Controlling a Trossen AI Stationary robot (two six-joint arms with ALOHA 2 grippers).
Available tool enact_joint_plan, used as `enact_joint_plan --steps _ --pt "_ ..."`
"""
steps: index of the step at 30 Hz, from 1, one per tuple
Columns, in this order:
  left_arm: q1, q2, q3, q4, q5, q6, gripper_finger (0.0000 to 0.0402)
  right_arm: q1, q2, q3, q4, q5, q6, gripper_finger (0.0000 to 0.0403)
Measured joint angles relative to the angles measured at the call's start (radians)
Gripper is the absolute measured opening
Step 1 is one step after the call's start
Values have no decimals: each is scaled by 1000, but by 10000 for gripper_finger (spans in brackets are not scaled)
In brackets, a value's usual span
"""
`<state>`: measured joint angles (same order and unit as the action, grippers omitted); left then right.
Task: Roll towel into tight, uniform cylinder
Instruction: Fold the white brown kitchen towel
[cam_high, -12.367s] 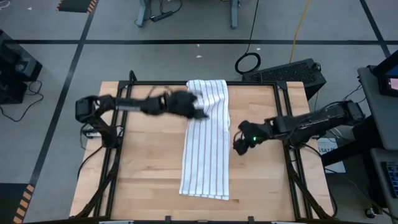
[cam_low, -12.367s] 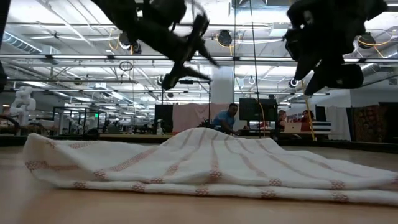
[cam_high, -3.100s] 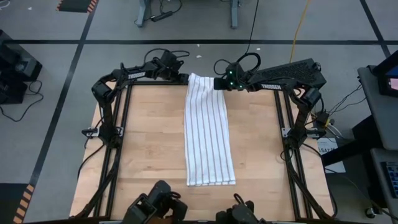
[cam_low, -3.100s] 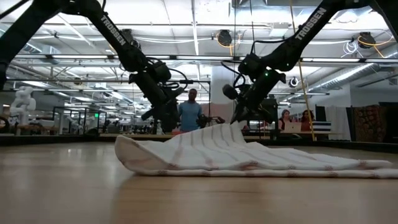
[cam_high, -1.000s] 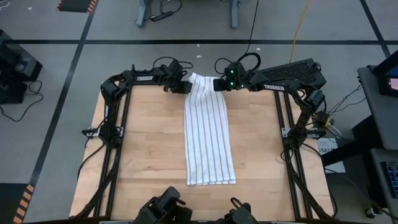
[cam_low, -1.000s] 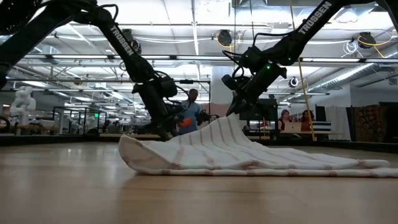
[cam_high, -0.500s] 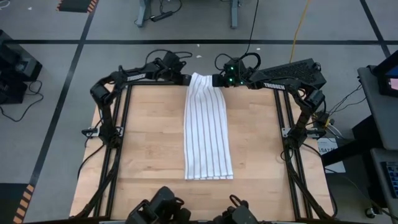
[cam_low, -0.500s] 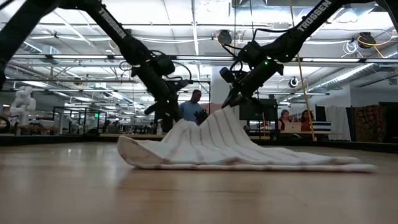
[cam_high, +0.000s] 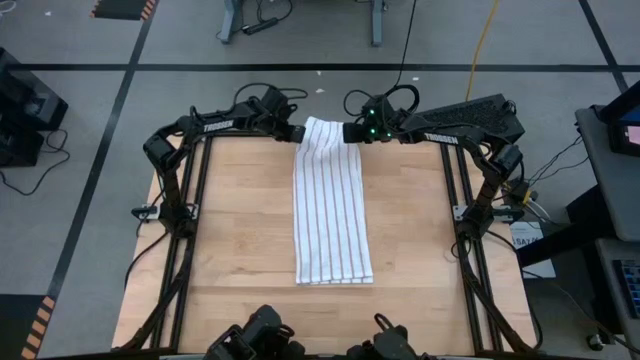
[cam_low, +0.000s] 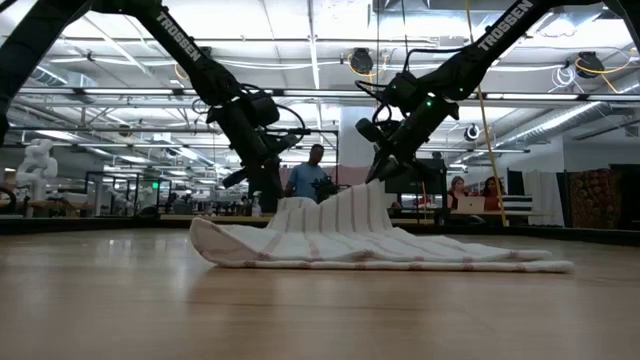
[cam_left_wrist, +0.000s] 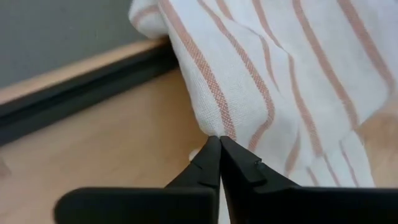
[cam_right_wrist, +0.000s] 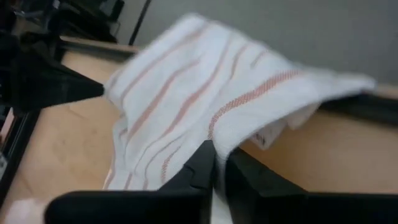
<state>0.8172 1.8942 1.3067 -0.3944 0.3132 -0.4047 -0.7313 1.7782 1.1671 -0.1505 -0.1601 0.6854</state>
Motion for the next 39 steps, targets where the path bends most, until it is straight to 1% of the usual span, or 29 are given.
enact_joint_plan --steps 4,9,11,13,16,17,20,22,26,29,31,33,35,39 --pt "-15 0 -1 -14 2 25 53 -8 -2 0 -73 -40 33 82" --pt "-32 -1 -1 -17 9 20 104 -14 -8 0 -161 -58 5 139" --pt "-36 -9 -1 -47 44 23 117 -14 -28 0 -211 -72 -20 156" --pt "-42 -14 -1 -73 116 43 126 -14 -60 0 -261 -76 -47 168" --pt "-61 -14 -1 -175 220 80 129 -14 -121 0 -351 -89 -83 177" --pt "-74 -14 -1 -227 234 98 129 -13 -142 1 -395 -105 -91 178" --pt "-117 -14 -1 -399 234 169 129 17 -191 1 -534 -127 -88 176" --pt "-153 -14 -1 -484 223 204 129 61 -205 1 -631 -127 -83 173" --pt "-239 -17 -1 -591 214 209 129 193 -206 -1 -715 -127 -61 171" --pt "-316 -36 -2 -641 212 207 129 313 -205 -30 -700 -128 -24 171" --pt "-373 -62 -8 -655 210 215 129 389 -214 -69 -704 -133 34 171" --pt "-433 -111 -34 -625 210 212 129 462 -232 -107 -682 -133 114 171" --pt "-488 -177 -91 -544 211 169 129 534 -261 -151 -637 -132 201 171" --pt "-569 -319 -234 -350 206 -60 129 664 -312 -234 -507 -140 413 171"
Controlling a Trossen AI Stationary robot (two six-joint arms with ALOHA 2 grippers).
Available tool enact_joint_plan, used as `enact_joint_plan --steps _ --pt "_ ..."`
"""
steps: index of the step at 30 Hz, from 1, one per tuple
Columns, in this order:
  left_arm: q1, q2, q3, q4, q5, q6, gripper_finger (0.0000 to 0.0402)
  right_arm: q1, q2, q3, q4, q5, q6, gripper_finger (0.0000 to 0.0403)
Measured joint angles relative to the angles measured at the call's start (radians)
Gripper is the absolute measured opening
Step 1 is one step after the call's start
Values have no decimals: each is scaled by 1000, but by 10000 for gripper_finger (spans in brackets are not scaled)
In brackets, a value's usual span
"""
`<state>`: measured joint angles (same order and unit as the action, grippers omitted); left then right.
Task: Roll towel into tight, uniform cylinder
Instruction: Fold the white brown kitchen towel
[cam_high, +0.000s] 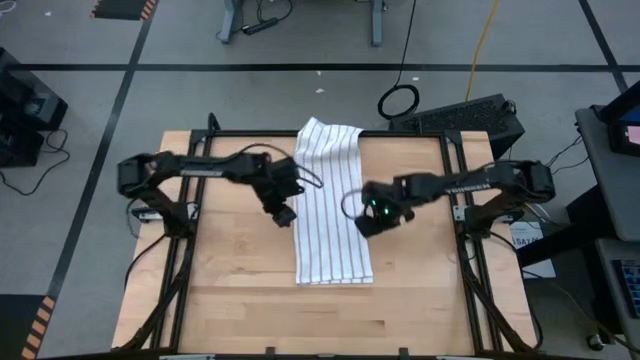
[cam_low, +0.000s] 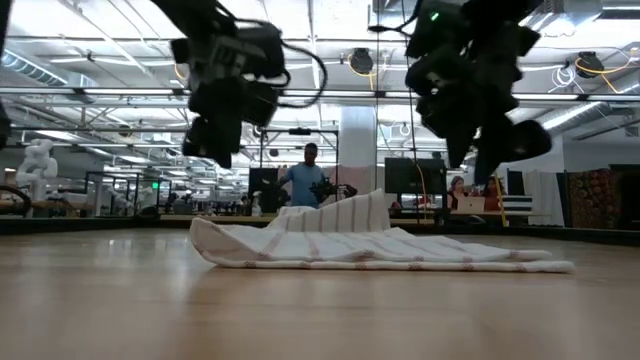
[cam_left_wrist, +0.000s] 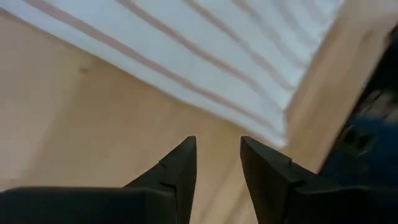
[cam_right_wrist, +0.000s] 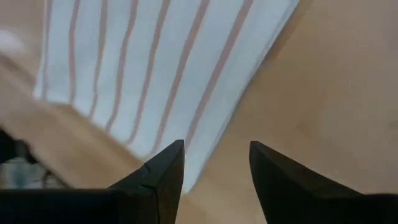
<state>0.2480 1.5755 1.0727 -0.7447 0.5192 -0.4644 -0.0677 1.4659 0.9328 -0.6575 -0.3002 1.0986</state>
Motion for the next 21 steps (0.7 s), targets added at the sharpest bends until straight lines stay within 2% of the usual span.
enact_joint_plan --steps 5,11,17,21 --pt "-89 -124 -136 177 -39 -331 130 139 -24 -71 105 -21 214 171" --pt "-228 -150 -196 290 -118 -593 161 270 -12 -150 279 13 370 171" --pt "-370 -149 -196 397 -301 -775 219 358 6 -249 439 95 497 171" --pt "-444 -139 -196 418 -408 -807 236 384 20 -288 581 125 537 171"
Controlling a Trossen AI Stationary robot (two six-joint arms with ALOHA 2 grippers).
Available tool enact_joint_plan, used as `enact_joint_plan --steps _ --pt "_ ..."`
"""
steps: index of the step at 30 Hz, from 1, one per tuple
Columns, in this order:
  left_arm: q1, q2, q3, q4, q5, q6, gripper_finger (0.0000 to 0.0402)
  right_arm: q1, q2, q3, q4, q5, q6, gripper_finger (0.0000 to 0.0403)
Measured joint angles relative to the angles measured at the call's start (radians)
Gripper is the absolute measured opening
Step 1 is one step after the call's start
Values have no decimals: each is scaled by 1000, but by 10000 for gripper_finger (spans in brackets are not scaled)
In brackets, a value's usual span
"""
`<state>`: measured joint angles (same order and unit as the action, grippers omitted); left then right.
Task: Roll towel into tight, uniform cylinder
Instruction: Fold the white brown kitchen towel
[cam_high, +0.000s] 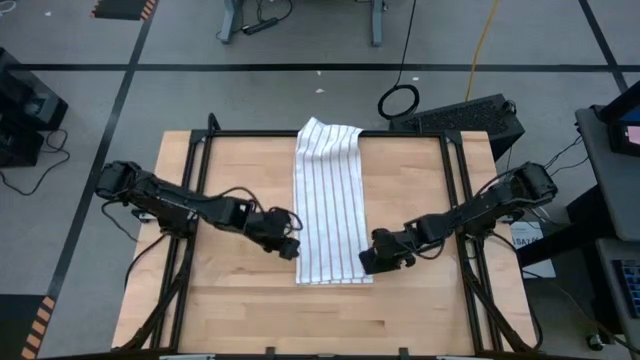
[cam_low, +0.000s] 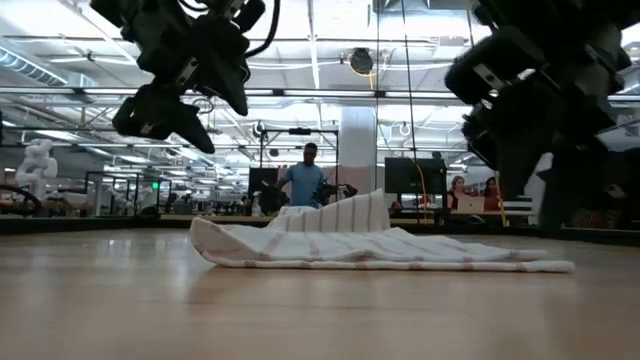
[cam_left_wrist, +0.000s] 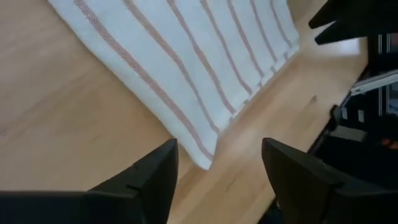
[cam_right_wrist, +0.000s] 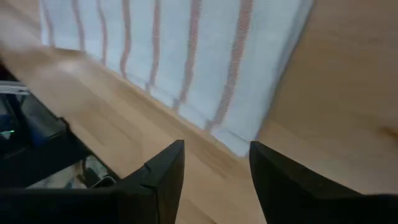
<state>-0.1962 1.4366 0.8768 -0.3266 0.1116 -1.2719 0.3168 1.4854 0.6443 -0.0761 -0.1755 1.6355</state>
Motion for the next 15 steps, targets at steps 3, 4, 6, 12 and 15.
enact_joint_plan --steps 3,4,6,12,15 --pt "-32 22 0 2 -43 -31 237 12 31 -2 16 35 11 171" --pt "-39 37 0 23 -49 -42 237 16 37 -2 13 41 11 171" --pt "-51 66 2 37 -56 -69 237 19 56 -1 49 41 21 171" --pt "-69 172 -1 129 -65 -204 237 26 116 0 94 51 44 171" --pt "-74 204 0 177 -65 -216 237 26 151 1 121 48 46 171"
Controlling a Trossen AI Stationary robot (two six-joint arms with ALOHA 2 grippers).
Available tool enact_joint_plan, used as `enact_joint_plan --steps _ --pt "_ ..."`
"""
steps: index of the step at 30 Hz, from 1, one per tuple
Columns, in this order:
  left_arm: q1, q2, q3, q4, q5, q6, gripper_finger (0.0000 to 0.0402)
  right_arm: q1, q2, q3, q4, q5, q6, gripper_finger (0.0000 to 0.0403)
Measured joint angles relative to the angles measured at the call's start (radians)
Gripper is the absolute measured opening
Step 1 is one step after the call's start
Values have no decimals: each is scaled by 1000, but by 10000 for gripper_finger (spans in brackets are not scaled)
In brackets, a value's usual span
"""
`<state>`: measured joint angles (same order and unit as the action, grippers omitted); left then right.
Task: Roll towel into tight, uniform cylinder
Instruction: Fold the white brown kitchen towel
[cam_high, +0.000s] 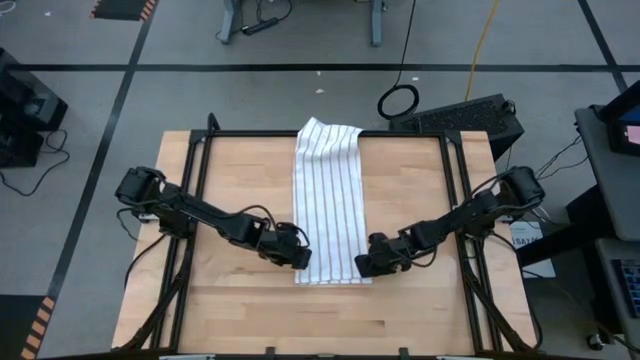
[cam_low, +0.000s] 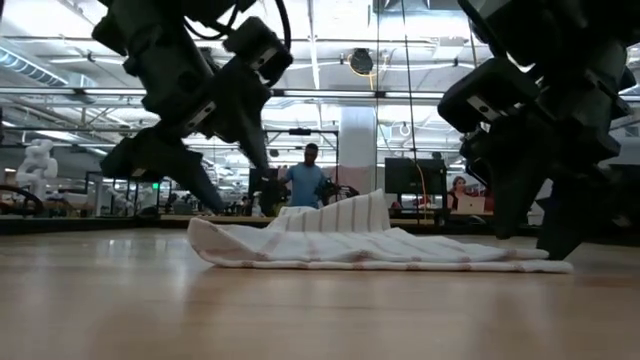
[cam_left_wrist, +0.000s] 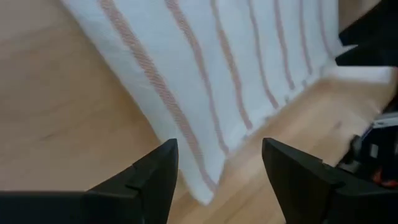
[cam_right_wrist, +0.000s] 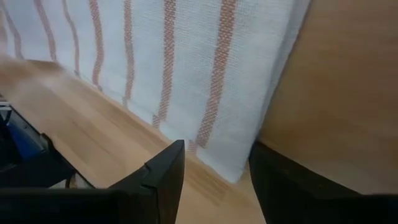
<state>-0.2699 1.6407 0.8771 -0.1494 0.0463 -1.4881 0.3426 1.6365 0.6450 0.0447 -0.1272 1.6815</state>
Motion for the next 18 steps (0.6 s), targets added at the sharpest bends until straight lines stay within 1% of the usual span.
enact_joint_plan --steps 3,6,9,11,13,14,16,18 --pt "-1 24 3 37 0 -24 237 5 14 2 13 16 3 165" --pt "-4 35 0 37 0 -22 237 8 22 2 16 48 13 141" --pt "-6 43 -1 23 3 -22 237 10 24 1 10 66 14 96" --pt "-10 59 1 50 14 -25 237 10 25 1 2 78 11 58" --pt "-12 63 0 30 70 -26 237 10 27 0 -1 89 7 21" --pt "-13 63 -1 31 87 -26 237 10 27 0 -4 99 4 12" --pt "-18 54 9 36 93 -25 237 13 27 0 -6 111 8 11" --pt "-23 14 10 30 78 -25 237 14 28 0 -6 115 9 12"
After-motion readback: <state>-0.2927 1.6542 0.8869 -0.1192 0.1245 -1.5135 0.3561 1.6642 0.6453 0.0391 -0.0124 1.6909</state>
